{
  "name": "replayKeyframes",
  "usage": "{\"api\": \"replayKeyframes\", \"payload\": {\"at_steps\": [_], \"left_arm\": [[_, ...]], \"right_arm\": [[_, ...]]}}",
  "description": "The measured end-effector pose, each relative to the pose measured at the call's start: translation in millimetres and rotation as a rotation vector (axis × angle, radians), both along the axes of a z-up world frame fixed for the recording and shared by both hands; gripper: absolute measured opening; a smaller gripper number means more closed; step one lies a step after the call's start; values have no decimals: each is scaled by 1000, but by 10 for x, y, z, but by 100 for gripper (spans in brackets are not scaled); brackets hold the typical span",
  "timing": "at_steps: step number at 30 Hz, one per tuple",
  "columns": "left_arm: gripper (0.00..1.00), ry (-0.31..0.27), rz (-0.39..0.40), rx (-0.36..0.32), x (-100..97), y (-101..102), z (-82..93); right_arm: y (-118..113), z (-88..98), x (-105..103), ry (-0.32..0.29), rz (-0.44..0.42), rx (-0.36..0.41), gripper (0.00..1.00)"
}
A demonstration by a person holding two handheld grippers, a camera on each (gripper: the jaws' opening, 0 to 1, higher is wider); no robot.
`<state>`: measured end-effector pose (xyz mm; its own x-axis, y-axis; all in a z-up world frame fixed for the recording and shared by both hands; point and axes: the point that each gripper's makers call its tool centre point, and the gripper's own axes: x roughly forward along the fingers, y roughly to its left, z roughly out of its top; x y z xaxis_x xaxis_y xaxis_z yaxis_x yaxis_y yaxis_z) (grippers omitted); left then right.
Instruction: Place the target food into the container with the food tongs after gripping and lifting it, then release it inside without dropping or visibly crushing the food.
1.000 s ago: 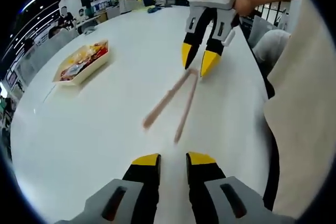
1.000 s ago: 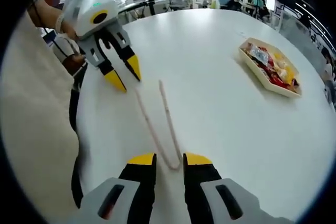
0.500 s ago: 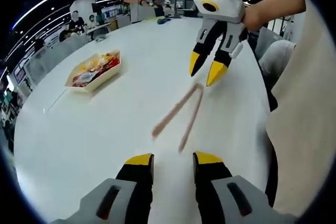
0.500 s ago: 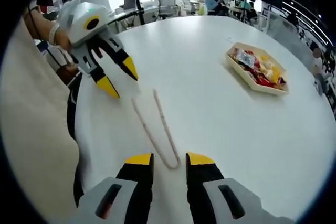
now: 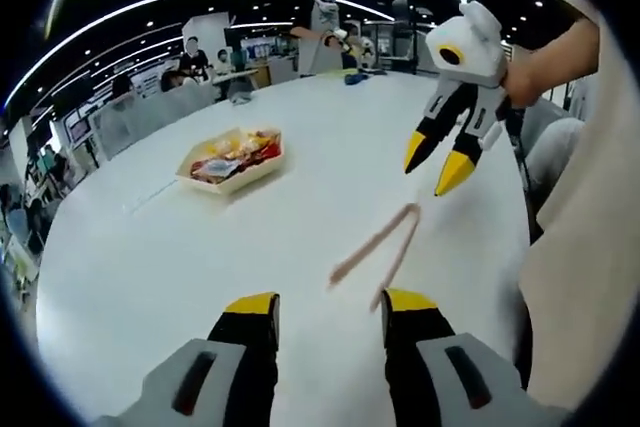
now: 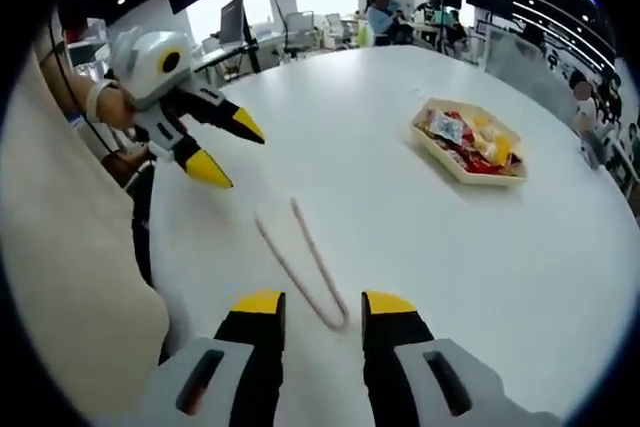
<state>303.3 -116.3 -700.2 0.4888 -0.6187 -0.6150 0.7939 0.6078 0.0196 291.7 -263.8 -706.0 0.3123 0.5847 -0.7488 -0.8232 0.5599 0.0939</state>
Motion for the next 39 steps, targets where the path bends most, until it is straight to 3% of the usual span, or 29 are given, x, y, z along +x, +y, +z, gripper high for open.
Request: {"api": "replayKeyframes", "payload": {"at_steps": [5, 15, 23, 30, 39], "left_arm": [[52, -71, 67, -35, 76, 88, 157], [69, -125, 167, -132, 146, 234, 463], [86, -183, 255, -237, 215, 340, 756], [93, -198, 290, -276, 228, 426, 881], [99, -245, 321, -326, 254, 489, 1120]], "right_arm": [[-6, 174, 25, -40, -32, 19, 35], [88, 424, 8, -93, -67, 70, 48], [62, 654, 93, -130, -157, 151, 59], [45, 871, 149, -195, -212, 210, 73], [59, 1145, 229, -229, -286, 324, 78]]}}
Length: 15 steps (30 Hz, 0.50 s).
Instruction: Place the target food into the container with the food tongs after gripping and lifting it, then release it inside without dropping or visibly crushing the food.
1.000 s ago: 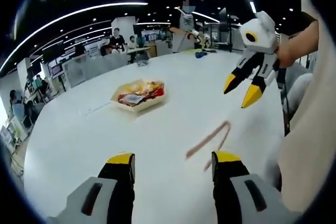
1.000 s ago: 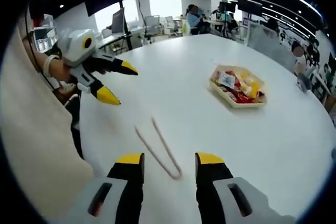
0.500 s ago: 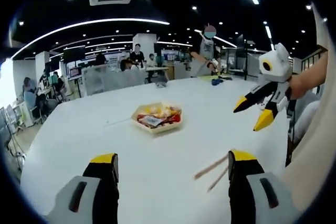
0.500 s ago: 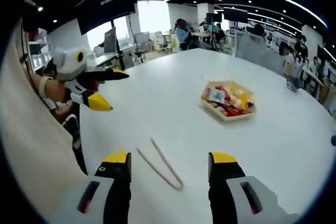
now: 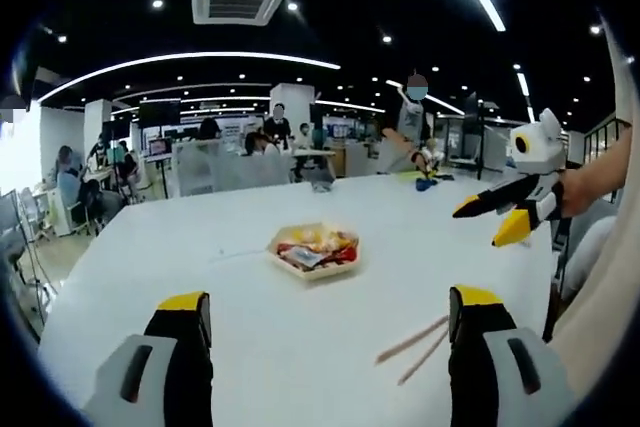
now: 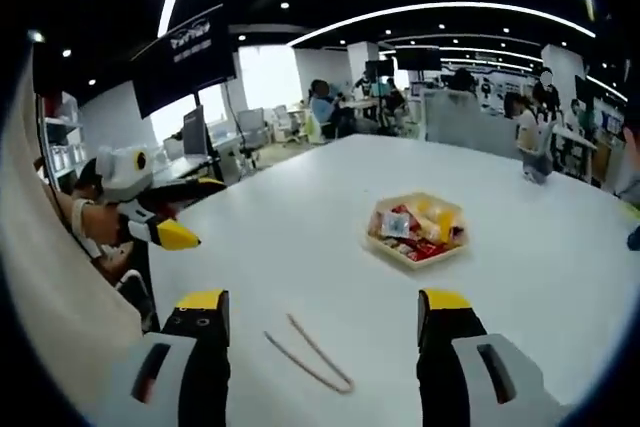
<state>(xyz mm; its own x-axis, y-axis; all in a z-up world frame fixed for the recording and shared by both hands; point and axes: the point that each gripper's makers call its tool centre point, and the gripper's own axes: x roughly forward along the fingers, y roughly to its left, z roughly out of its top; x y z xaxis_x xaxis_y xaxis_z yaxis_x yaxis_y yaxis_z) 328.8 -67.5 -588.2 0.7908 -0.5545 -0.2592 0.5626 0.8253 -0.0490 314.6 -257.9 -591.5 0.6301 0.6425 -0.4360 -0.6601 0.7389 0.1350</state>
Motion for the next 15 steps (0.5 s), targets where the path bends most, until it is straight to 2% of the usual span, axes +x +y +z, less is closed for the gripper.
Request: {"api": "replayKeyframes", "payload": {"at_steps": [5, 8, 13, 15], "left_arm": [[99, -31, 8, -17, 8, 38, 131], [99, -49, 19, -32, 21, 77, 222], [99, -67, 32, -40, 34, 119, 302], [99, -81, 49, -65, 55, 168, 398]], "right_arm": [[52, 170, 46, -49, -23, 60, 84], [33, 300, 113, -109, -66, 87, 91], [9, 382, 138, -132, -93, 118, 97], [-50, 480, 166, -164, -138, 154, 97]]}}
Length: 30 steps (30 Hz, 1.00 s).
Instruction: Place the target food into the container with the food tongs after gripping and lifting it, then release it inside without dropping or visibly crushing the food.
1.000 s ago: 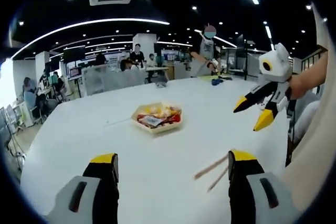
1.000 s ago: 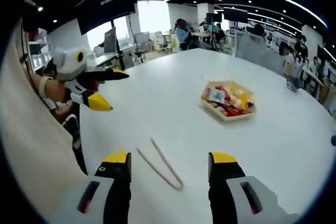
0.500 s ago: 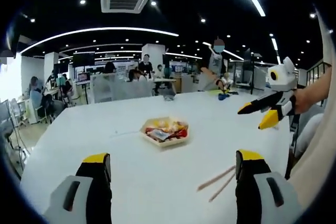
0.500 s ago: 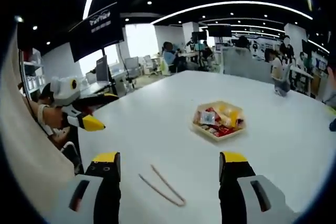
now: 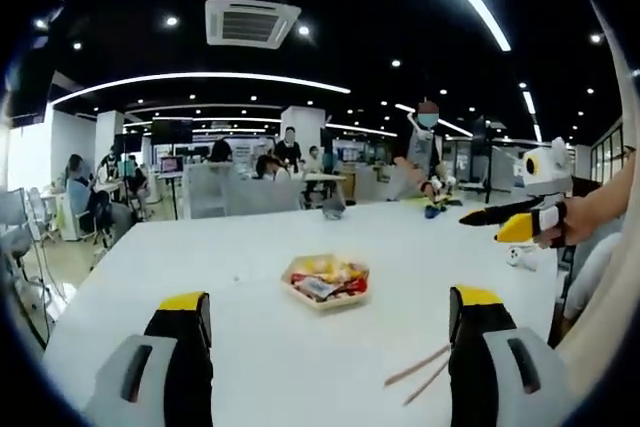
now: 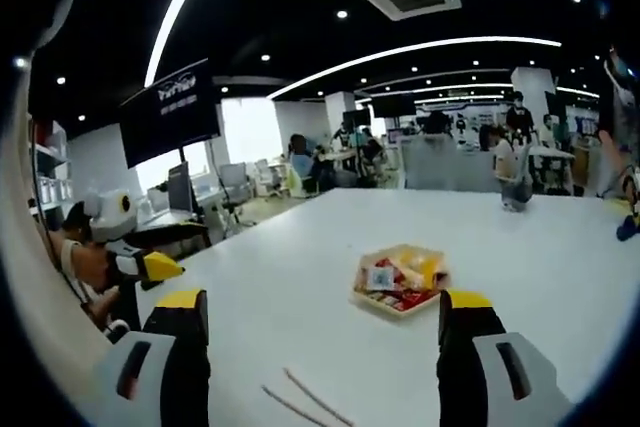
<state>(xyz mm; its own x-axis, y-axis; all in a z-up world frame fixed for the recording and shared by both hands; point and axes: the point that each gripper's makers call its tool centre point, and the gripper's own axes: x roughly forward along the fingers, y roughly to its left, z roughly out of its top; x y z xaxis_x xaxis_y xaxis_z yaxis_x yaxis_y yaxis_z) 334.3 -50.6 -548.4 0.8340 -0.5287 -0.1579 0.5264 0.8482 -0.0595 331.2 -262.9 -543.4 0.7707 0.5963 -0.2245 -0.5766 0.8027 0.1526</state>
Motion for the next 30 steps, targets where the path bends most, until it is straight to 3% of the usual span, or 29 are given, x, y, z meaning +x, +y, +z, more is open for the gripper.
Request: {"api": "replayKeyframes", "payload": {"at_steps": [6, 13, 30], "left_arm": [[99, -49, 14, 28, 19, 48, 90], [99, -94, 31, 36, -9, 98, 187], [99, -87, 70, -4, -119, 161, 159]], "right_arm": [[-81, -30, 4, -21, -46, -40, 100], [-210, 126, 13, -80, -113, -5, 100], [-273, 132, -103, -98, -169, 67, 100]]}}
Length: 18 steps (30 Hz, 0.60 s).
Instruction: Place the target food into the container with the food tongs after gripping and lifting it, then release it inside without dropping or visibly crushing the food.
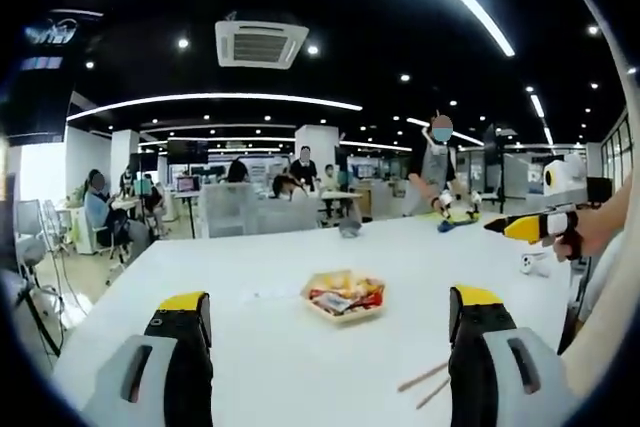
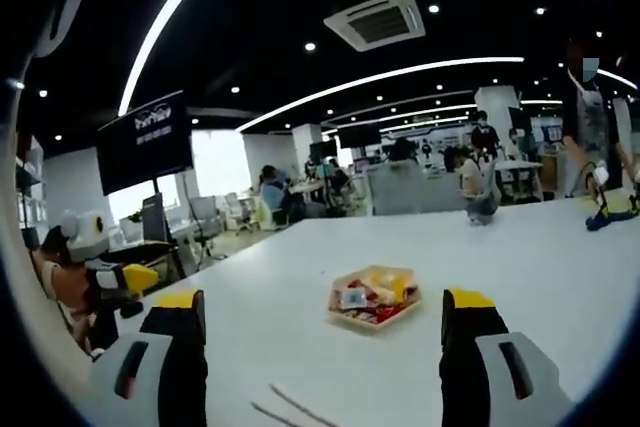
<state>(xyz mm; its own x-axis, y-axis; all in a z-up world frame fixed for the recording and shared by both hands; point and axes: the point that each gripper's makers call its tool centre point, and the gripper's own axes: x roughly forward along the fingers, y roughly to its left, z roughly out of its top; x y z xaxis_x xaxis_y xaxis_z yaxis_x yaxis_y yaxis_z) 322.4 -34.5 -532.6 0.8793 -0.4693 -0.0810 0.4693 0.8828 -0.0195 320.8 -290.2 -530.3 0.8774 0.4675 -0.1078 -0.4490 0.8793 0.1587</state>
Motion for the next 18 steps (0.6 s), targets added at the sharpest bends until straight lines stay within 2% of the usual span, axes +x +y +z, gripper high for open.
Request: {"api": "replayKeyframes", "payload": {"at_steps": [5, 10, 18], "left_arm": [[99, -6, 19, -6, -22, 36, 8], [99, 18, 17, -6, -48, 30, -47], [99, 24, 40, -24, -87, 91, -53]], "right_arm": [[-17, 22, 4, -3, -14, 27, 100], [-31, 8, 2, -5, -16, 47, 100], [49, -130, -2, 41, 7, 53, 100]]}}
